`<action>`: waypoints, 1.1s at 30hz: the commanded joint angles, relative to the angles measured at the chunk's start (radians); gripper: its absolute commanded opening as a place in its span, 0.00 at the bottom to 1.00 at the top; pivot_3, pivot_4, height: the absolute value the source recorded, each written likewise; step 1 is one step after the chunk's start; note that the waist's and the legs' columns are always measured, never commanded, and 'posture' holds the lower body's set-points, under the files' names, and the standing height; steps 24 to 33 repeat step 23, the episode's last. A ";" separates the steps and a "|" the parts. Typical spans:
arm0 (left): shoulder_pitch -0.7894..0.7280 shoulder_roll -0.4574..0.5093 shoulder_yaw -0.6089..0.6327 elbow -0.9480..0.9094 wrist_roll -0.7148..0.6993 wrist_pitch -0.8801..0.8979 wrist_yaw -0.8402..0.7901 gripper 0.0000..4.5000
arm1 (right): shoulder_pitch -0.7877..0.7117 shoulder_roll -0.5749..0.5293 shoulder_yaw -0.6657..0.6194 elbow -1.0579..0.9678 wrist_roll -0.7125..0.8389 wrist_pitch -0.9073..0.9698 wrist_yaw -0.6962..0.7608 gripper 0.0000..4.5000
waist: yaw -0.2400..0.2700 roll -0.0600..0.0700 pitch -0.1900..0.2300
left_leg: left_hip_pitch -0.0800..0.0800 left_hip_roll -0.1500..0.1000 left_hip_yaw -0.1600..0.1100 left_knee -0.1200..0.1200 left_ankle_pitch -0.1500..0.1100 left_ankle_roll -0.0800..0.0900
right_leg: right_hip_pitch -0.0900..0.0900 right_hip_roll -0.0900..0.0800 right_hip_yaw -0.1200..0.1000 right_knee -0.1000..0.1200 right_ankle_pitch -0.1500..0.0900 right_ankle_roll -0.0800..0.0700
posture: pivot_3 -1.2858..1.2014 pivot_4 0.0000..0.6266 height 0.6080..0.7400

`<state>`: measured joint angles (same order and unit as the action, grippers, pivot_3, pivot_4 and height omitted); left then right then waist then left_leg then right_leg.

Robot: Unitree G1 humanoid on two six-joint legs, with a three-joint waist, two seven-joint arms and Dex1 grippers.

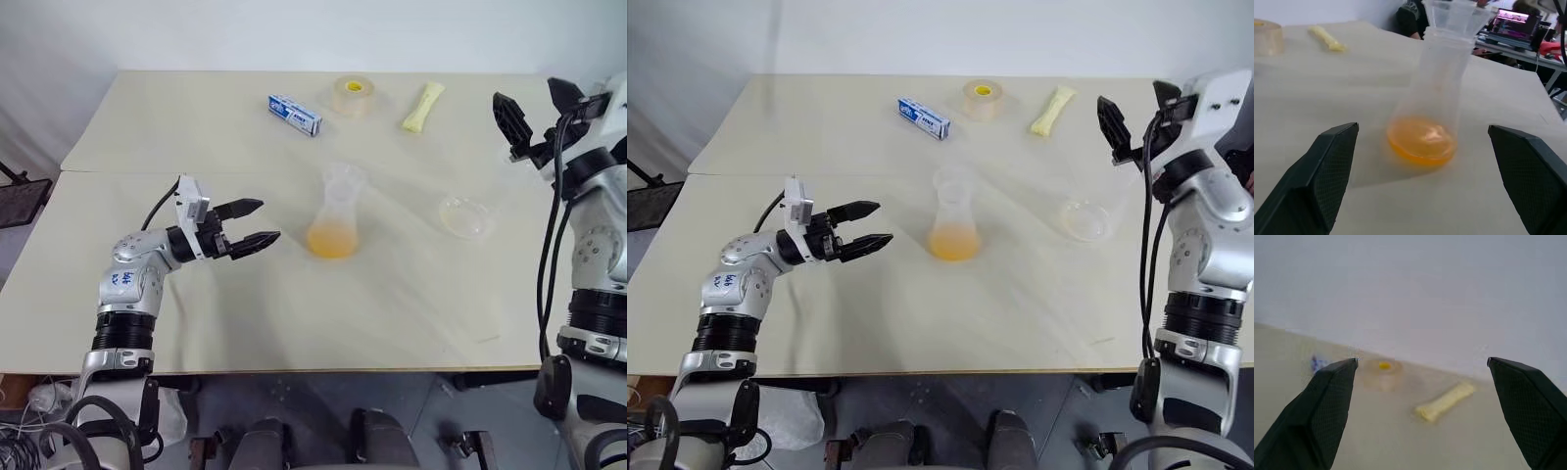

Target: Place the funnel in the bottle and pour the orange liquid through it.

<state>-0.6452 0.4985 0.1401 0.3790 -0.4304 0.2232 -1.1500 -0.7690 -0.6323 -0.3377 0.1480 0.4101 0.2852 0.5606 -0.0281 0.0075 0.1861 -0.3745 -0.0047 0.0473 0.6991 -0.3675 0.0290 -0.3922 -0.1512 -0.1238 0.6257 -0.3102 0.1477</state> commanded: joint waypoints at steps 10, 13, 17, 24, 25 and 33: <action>0.145 0.136 0.051 -0.018 -0.042 -0.080 -0.191 1.00 | 0.556 -0.215 0.056 -0.436 0.138 0.113 0.432 0.99 | 0.026 -0.001 0.000 | 0.000 -0.001 0.002 0.001 0.000 0.000 | 0.001 -0.001 -0.001 -0.002 0.000 0.000 | 0.52 0.24 1.00; 0.177 0.138 0.070 -0.011 -0.039 -0.121 -0.193 1.00 | 0.688 -0.210 0.034 -0.429 0.125 0.051 0.486 0.99 | 0.034 -0.001 0.000 | 0.001 0.000 0.002 0.002 0.000 0.000 | 0.002 0.000 -0.001 -0.002 0.000 0.000 | 0.52 0.24 1.00; 0.195 0.138 0.073 -0.002 -0.037 -0.141 -0.193 1.00 | 0.776 -0.183 0.016 -0.339 0.111 -0.048 0.542 0.99 | 0.047 -0.002 0.000 | 0.001 -0.001 0.005 0.003 0.000 0.000 | 0.003 0.000 0.001 -0.005 0.000 0.000 | 0.52 0.24 1.00; 0.200 0.131 0.077 -0.019 -0.044 -0.141 -0.163 1.00 | 0.757 -0.164 0.036 -0.318 0.099 -0.072 0.521 0.99 | 0.049 -0.002 0.000 | 0.003 0.000 0.006 0.003 0.000 0.000 | 0.004 0.000 0.001 -0.005 0.000 0.000 | 0.52 0.24 1.00; 0.200 0.131 0.077 -0.019 -0.044 -0.141 -0.163 1.00 | 0.757 -0.164 0.036 -0.318 0.099 -0.072 0.521 0.99 | 0.049 -0.002 0.000 | 0.003 0.000 0.006 0.003 0.000 0.000 | 0.004 0.000 0.001 -0.005 0.000 0.000 | 0.52 0.24 1.00; 0.200 0.131 0.077 -0.019 -0.044 -0.141 -0.163 1.00 | 0.757 -0.164 0.036 -0.318 0.099 -0.072 0.521 0.99 | 0.049 -0.002 0.000 | 0.003 0.000 0.006 0.003 0.000 0.000 | 0.004 0.000 0.001 -0.005 0.000 0.000 | 0.52 0.24 1.00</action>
